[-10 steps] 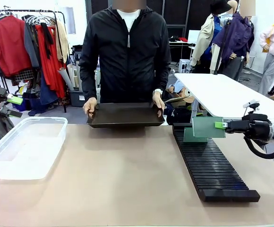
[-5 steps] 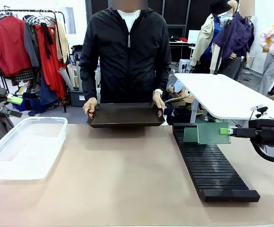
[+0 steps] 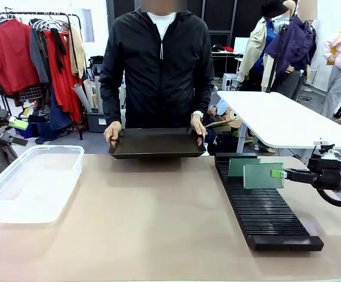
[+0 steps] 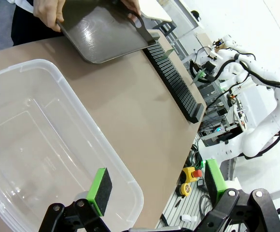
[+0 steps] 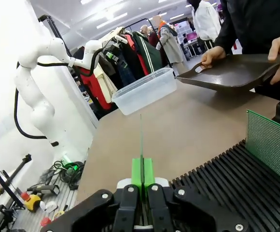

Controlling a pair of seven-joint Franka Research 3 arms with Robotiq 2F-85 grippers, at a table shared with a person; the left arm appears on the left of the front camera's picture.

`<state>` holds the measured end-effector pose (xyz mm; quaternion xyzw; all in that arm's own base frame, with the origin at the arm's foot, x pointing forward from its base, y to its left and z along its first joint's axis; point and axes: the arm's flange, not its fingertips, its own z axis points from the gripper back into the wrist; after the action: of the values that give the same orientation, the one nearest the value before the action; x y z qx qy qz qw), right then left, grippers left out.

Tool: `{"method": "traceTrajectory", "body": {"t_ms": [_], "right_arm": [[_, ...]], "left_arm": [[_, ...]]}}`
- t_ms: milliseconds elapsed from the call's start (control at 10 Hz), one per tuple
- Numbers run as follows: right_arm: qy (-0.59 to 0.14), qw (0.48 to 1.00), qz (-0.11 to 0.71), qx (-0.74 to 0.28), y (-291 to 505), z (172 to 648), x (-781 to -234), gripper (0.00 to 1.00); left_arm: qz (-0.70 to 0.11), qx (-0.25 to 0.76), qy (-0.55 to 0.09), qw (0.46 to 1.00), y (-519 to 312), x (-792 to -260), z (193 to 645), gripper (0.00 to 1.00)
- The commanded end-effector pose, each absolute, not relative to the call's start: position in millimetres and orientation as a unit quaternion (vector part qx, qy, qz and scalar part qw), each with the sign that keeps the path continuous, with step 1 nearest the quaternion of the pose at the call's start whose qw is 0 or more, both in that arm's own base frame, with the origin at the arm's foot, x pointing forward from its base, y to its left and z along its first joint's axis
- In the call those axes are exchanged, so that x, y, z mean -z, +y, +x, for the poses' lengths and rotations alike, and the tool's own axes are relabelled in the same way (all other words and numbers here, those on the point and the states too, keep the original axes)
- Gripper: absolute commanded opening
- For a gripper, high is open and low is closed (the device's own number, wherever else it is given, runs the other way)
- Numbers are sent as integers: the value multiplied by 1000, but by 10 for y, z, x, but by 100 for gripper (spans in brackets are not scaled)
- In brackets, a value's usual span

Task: Sort PCBs into racks and boxes based on the side picked up.
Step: If the short side of the Blank PCB is picked up, insert it into the PCB Rack ; if the long side is picked up, place it in the Organizing box.

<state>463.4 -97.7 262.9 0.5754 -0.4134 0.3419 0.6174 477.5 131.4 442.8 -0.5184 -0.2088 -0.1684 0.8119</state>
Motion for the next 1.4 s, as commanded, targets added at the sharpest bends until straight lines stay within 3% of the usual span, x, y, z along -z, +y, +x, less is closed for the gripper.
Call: {"method": "traceTrajectory", "body": {"t_ms": [0, 600, 1300], "right_arm": [[-440, 610, 555, -354, -907, 4575, -2555, 0], [-474, 610, 510, -380, -871, 4610, -2317, 0], [-469, 605, 516, -383, -948, 4630, -2278, 0]], "left_arm": [[-517, 167, -209, 813, 1306, -4450, 4763, 100], [-517, 167, -209, 813, 1306, -4450, 4763, 100], [-517, 167, -209, 813, 1306, -4450, 4763, 100]]}}
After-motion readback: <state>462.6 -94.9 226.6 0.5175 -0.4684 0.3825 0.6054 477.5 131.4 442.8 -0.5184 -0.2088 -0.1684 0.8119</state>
